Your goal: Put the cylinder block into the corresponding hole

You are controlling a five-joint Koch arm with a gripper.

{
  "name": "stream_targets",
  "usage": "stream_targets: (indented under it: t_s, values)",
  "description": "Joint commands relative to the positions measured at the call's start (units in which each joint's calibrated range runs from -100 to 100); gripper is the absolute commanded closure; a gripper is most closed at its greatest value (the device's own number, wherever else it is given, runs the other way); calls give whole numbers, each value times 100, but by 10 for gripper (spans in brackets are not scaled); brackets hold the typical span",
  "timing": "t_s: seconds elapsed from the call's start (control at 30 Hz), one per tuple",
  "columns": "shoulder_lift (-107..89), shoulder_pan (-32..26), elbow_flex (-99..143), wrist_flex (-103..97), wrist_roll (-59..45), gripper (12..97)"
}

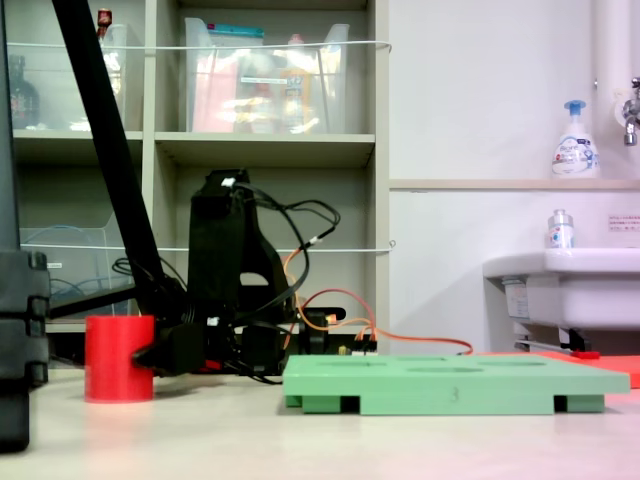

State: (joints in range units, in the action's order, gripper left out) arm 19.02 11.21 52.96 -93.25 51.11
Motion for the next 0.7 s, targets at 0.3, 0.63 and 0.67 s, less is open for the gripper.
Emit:
stream_targets:
  t_s: [0.3, 0.63, 0.67]
  values:
    - [-449, 15, 207, -675, 186, 740]
    - [-3466, -454, 267, -493, 205, 742]
    - [-3885, -547, 267, -165, 205, 742]
